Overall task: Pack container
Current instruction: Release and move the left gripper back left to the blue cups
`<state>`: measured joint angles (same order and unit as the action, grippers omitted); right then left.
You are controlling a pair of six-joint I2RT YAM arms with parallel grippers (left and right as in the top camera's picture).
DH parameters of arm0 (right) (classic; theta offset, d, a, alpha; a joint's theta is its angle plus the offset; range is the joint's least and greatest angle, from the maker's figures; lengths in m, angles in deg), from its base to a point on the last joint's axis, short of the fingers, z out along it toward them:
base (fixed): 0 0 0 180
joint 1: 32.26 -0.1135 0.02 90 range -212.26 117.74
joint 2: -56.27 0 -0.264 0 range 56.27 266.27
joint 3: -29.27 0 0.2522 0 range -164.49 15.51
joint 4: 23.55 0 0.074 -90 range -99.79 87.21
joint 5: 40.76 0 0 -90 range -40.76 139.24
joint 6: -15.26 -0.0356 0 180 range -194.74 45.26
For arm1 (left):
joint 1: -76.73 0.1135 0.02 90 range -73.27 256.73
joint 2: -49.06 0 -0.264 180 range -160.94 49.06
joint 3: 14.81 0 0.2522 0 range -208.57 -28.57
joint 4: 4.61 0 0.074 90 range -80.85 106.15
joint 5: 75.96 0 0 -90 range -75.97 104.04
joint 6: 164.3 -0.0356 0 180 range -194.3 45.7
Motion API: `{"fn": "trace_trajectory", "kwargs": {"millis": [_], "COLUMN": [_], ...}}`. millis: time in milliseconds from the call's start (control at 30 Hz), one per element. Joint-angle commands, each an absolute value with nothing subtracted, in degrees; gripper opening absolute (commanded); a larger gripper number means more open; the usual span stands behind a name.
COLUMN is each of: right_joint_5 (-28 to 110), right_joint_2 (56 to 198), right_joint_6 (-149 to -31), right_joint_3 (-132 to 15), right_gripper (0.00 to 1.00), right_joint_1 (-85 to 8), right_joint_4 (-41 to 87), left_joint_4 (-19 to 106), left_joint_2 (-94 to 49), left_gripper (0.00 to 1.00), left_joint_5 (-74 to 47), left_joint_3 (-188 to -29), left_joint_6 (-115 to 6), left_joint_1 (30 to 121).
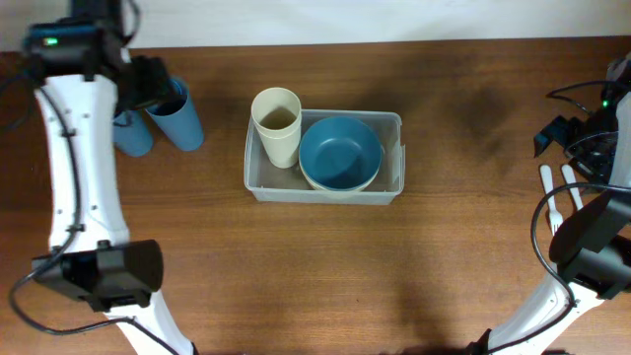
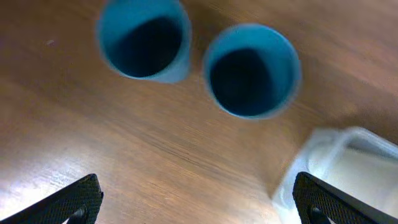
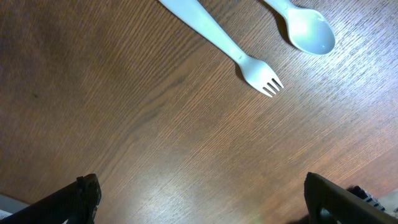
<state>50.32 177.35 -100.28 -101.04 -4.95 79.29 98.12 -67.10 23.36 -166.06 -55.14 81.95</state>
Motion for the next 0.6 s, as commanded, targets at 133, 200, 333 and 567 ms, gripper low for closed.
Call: {"fn": "trace_trajectory", "kwargs": {"millis": [133,200,333,567], "right_joint_5": [51.02,51.04,51.04,51.04], "right_joint_2": [176.65,176.65,176.63,176.65], "right_joint_6": [-100.76,-100.76,-100.76,-100.76], "right_joint_3": [-100.89,-100.89,-100.91,-100.89], "right_gripper": [0.99,0.99,0.99,0.99], "right_joint_1": [-4.86,-4.86,-4.86,-4.86], "right_joint_4": [79.27,79.27,79.27,79.27], "left_joint_4": [93.72,92.65,93.83,96.0], "left_joint_2": [-67.23,-67.69,-69.54,-73.89], "left_gripper": [1.0,1.0,1.0,1.0], "left_joint_5": [18.33,18.33,18.29,17.78], "left_joint_3": [-166.82,-166.76,-166.39,-166.39], "left_joint_6": [-51.99,-48.23,-38.22,-33.48], "left_joint_1": [86.84,88.44,92.61,97.31]}}
